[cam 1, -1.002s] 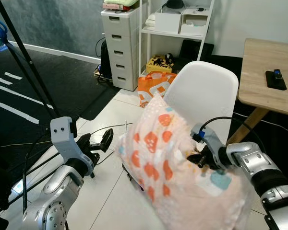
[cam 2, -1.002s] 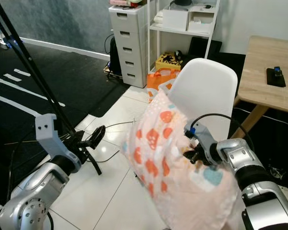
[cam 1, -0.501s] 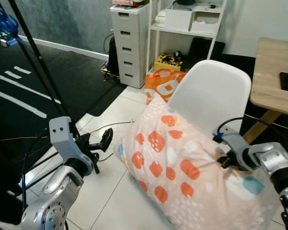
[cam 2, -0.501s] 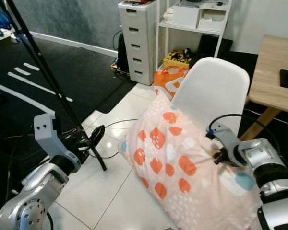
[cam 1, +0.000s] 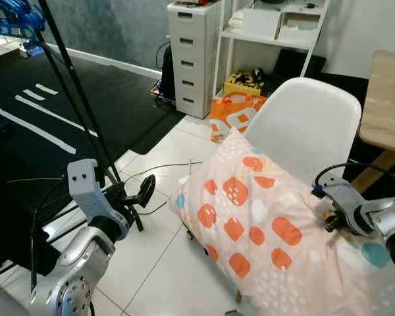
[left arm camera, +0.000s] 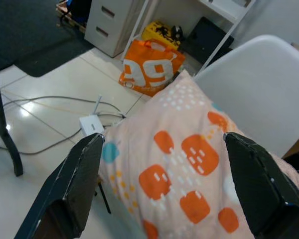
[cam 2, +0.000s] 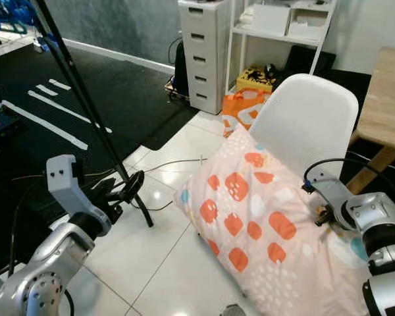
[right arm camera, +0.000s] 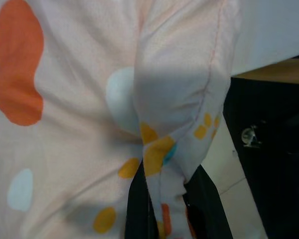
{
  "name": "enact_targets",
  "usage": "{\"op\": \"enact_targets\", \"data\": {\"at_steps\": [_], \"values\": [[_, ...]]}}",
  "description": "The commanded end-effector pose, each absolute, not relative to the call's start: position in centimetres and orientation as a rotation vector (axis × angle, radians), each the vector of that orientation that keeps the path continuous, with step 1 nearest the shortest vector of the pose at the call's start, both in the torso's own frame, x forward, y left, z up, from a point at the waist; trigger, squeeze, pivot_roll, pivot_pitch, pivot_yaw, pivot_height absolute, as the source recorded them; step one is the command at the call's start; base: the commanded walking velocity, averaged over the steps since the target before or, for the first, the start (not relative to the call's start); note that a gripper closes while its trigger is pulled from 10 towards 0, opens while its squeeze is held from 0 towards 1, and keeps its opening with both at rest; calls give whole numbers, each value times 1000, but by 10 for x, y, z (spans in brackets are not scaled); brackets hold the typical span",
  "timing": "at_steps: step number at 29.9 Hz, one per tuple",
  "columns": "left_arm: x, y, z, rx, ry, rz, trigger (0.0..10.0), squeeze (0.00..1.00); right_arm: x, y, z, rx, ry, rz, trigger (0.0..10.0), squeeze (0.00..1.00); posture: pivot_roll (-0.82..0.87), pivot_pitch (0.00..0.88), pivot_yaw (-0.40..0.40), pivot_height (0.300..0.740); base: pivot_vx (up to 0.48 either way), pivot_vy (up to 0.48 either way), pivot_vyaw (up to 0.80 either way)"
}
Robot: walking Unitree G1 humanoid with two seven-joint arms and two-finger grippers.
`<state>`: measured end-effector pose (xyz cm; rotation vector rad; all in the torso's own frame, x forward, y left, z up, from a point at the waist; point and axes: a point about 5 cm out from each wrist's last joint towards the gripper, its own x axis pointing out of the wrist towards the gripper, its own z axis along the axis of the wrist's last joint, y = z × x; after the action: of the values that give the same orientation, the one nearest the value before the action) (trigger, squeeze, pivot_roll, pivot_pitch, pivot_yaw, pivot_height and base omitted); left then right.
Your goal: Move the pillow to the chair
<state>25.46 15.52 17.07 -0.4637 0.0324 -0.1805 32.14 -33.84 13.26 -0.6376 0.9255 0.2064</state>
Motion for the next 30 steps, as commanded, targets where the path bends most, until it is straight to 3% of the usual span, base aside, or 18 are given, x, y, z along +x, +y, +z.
{"op": "enact_targets", "data": {"at_steps": [1,12,30], "values": [[253,156,167,-474,49,-170,10000,0,320,-354,145,-674,906,99,10000,0,-182,115,57,620,0,0,0],[254,156,167,-480,46,-175,10000,0,322,-382,173,-774,762,-177,10000,0,-187,107,54,580,0,0,0],[254,156,168,-480,53,-196,10000,0,318,-405,199,-865,495,-438,10000,0,-186,107,78,515,0,0,0]]}}
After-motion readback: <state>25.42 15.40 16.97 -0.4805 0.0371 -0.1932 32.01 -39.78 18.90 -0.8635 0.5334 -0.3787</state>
